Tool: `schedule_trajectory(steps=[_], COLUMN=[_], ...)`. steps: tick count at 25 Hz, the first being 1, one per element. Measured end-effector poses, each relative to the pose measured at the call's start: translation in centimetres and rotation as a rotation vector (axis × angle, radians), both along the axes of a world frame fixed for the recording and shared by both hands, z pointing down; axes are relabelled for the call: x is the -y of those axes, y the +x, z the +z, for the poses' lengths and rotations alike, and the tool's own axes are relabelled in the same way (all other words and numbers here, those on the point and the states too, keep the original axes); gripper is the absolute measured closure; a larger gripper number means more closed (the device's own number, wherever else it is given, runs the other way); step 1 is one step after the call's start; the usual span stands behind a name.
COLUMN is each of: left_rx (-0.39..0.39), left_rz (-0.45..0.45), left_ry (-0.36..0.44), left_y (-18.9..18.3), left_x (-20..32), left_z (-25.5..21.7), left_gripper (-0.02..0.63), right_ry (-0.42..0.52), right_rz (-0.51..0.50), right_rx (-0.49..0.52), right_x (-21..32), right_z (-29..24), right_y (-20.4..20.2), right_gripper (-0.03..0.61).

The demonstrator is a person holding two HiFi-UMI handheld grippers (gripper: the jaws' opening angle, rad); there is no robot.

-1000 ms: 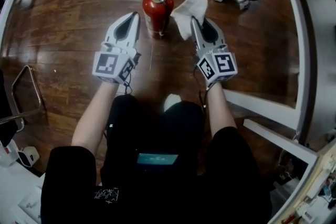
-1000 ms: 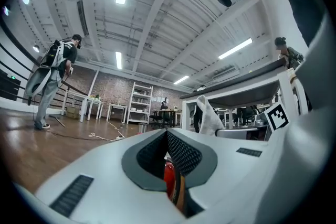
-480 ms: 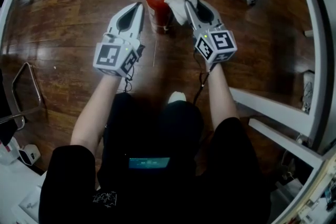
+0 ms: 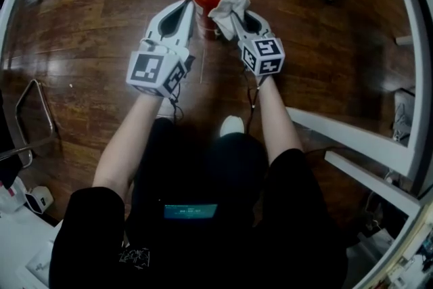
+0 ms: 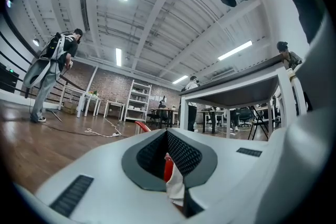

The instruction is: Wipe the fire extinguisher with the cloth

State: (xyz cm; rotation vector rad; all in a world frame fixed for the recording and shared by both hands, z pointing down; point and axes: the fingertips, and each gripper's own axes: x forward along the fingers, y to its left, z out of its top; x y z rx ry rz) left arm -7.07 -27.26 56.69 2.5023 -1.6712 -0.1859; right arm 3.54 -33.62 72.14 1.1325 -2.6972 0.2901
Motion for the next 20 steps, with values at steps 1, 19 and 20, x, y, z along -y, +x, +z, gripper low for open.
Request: schedule_trajectory(steps=[1,19,20], left_rx=[-0.002,-0.014,-0.012], left_rz=[0.002,-0.009,-0.011], left_ry=[0.000,-0.005,-0.005], left_y=[0.0,-0.7,-0.7], left_x=[-0.1,-2.8,-2.9], left_z=[0.1,0.5,0.5], left_gripper=[0.611,0.611,0.611], right_ry=[-0.030,0.091,0.101], right_rz=[0.006,0.004,0.003], right_rx=[-0.008,0.143,0.147], right_x=[-0.1,1.6,2.4], right_z=[1.5,-7.7,-8.5], right_y=[0.0,4.8,4.8], right_gripper=[0.465,0.466,0.466])
